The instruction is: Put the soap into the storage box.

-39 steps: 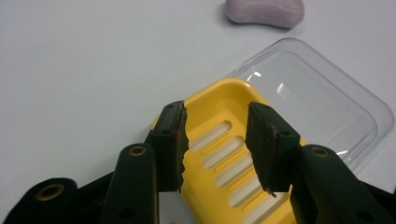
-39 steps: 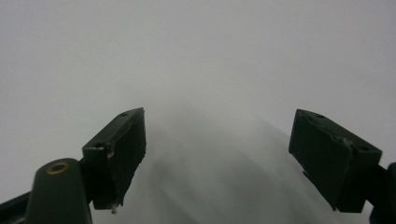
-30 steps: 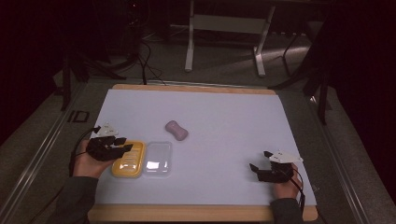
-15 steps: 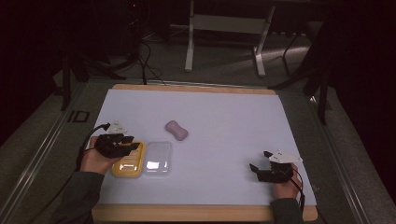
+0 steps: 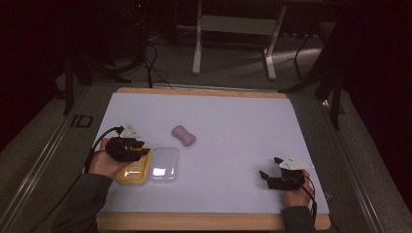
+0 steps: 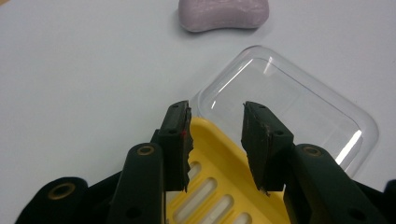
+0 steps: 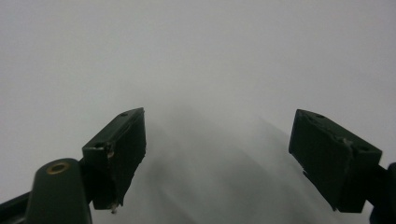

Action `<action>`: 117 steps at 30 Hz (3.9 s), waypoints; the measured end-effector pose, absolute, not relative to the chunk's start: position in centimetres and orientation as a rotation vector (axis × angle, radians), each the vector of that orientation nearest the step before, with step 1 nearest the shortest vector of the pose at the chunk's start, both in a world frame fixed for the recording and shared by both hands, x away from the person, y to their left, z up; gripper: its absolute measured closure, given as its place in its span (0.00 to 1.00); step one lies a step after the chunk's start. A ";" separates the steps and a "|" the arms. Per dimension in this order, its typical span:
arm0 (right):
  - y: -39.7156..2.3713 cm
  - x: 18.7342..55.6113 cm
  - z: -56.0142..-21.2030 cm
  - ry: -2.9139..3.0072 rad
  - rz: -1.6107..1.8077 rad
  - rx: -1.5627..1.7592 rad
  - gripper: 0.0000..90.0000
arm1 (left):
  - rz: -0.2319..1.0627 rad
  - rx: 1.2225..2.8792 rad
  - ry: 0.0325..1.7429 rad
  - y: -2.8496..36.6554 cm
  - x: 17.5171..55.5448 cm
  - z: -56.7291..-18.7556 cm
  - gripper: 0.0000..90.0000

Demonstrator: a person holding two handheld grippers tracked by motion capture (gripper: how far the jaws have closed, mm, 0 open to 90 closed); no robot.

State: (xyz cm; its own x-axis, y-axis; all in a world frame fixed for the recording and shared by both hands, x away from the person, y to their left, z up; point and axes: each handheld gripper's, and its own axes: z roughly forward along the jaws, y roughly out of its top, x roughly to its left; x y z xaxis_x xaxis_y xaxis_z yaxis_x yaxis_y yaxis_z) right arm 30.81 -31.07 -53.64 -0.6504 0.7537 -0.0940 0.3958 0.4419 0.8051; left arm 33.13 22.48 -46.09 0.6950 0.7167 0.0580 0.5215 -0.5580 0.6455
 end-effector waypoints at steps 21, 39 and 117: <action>-31.0 30.8 -53.7 2.263 1.082 0.956 0.21 | 0.403 2.372 0.846 19.8 35.6 -45.8 0.68; -30.9 30.8 -53.7 2.269 1.076 0.951 0.21 | 0.381 2.417 0.798 17.9 37.3 -46.0 0.72; -30.6 30.9 -53.8 2.308 1.045 0.928 0.21 | 0.244 2.729 0.501 9.0 41.7 -50.4 1.00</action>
State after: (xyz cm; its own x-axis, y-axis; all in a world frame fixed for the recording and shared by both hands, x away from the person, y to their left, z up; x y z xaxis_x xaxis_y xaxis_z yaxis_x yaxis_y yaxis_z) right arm 30.94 -30.64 -53.76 -0.6781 0.7261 -0.1137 0.3937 0.4896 0.7780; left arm 41.70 9.04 -50.41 0.9225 0.3718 0.1034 0.3109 -0.8747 0.3719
